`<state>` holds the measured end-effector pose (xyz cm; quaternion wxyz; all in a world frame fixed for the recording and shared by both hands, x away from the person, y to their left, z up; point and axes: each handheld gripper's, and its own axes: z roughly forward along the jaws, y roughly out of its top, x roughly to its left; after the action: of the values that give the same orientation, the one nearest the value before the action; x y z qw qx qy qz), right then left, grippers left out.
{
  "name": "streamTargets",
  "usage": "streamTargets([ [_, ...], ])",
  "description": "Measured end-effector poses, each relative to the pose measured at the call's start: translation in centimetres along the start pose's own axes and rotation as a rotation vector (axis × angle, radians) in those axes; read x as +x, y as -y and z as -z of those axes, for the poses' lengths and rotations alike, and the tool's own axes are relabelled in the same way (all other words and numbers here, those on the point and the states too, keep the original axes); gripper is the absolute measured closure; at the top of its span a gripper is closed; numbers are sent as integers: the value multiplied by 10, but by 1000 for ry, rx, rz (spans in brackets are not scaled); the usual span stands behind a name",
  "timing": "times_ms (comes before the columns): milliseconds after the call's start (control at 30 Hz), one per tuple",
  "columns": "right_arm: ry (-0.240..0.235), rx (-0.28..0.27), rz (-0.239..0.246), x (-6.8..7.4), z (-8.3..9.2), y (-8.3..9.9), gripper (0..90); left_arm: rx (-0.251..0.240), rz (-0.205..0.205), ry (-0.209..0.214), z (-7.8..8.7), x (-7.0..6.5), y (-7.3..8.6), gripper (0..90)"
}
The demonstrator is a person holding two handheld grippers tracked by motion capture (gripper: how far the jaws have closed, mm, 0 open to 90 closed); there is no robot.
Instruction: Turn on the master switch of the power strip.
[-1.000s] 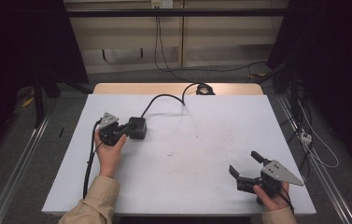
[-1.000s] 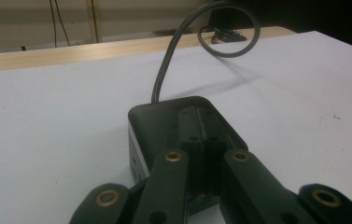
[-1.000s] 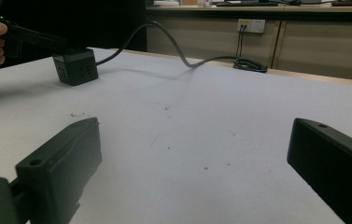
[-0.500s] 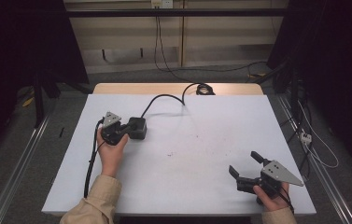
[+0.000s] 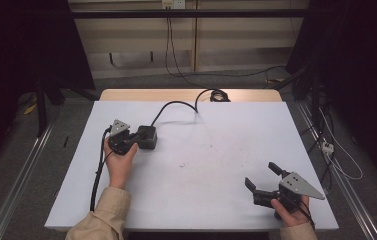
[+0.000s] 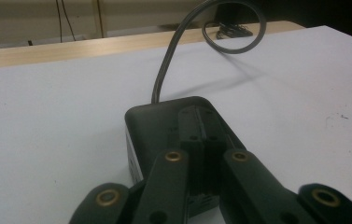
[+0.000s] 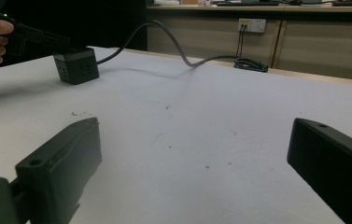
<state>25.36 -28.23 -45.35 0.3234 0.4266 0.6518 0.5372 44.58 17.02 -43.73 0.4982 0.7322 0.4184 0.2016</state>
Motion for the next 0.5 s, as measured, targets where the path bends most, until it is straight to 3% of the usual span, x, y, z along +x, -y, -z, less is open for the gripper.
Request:
streamTargets([
  [67, 0, 0, 0, 0, 0, 0, 22, -7, 4, 0, -1, -1, 0, 900],
  [267, 1, 0, -1, 0, 0, 0, 22, 13, -37, -22, 0, -4, -2, 900],
  [367, 1, -2, -1, 0, 0, 0, 22, 10, -20, -20, -1, -3, -1, 900],
  [500, 0, 0, -1, 0, 0, 0, 22, 21, -33, -21, -1, -4, -3, 900],
])
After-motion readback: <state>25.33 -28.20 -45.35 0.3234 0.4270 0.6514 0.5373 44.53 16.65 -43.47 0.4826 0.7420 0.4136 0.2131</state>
